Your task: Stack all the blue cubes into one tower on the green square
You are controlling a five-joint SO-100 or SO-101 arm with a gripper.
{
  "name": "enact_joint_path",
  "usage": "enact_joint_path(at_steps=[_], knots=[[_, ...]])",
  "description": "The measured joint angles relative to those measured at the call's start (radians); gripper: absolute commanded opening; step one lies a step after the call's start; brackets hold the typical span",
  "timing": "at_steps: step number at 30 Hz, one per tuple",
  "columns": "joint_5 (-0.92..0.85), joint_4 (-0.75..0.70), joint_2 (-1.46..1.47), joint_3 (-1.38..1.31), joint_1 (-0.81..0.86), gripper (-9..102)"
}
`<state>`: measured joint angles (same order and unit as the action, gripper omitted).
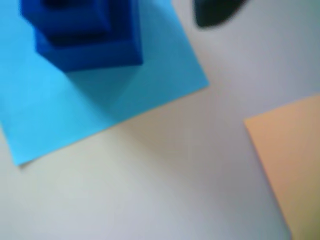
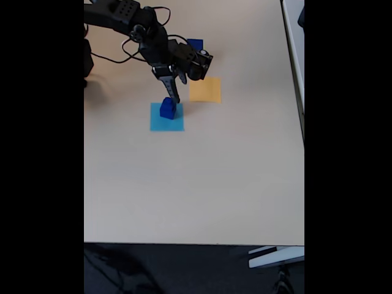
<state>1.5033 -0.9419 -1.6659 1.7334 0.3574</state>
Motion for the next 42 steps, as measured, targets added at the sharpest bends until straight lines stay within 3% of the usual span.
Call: enact_joint_path(at_steps=[42], knots=[[-0.074,-0.031,0.0,0.087,0.021,24]])
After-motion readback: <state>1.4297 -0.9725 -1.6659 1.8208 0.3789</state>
